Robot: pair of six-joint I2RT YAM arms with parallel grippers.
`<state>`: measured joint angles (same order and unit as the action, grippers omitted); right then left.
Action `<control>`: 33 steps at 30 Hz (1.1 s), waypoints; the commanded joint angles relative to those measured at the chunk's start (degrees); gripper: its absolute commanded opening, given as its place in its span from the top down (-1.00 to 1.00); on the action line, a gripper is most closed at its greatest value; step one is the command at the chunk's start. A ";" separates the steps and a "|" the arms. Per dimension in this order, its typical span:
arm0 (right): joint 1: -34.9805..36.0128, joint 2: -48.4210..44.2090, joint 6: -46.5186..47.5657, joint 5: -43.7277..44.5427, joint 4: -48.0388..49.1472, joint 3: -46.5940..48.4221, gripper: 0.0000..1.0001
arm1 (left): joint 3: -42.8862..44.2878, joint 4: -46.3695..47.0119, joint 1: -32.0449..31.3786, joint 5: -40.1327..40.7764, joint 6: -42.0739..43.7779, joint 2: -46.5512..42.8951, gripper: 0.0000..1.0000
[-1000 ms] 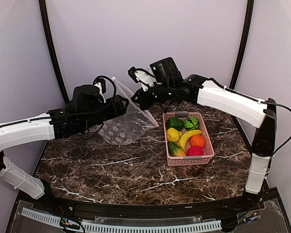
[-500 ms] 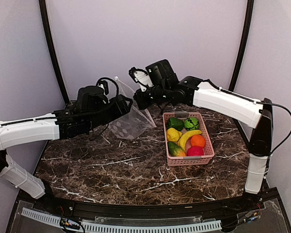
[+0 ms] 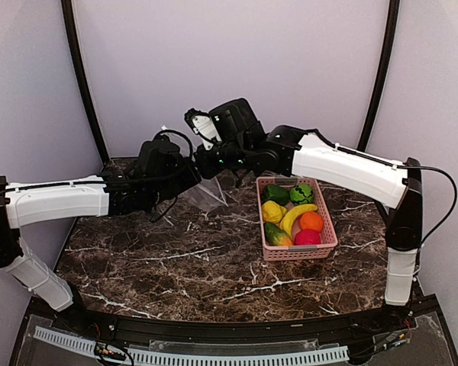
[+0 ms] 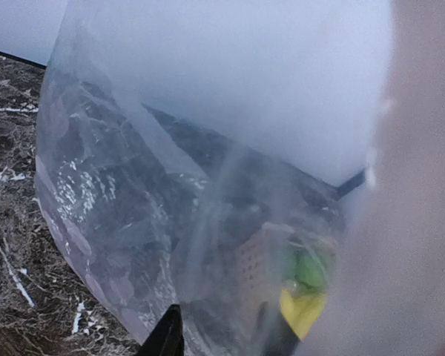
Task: Place the food in the zip-top bag and seal the zipper
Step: Pass from the right arm to the left
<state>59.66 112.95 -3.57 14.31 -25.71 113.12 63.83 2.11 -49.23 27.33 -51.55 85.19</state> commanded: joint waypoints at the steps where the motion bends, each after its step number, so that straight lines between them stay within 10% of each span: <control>1: -0.38 0.88 -0.19 3.82 0.84 1.07 1.00 | -0.20 -3.82 0.36 3.91 1.55 -2.78 0.43; 8: -6.36 1.33 -2.72 4.22 0.64 -2.81 1.00 | -4.87 -5.56 0.43 6.78 6.02 -11.06 0.96; 19: -7.61 1.31 1.73 -13.40 0.22 -3.00 1.00 | -2.27 -9.91 0.44 -0.19 11.38 -9.85 0.98; 33: -13.40 -12.87 13.62 -42.75 -9.40 -12.19 0.19 | -2.63 -10.16 2.14 -3.55 13.64 -7.09 0.99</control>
<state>50.26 104.47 6.61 -20.73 -31.68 106.87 61.14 -8.40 -47.97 26.35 -39.59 77.38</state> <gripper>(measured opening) 0.383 0.010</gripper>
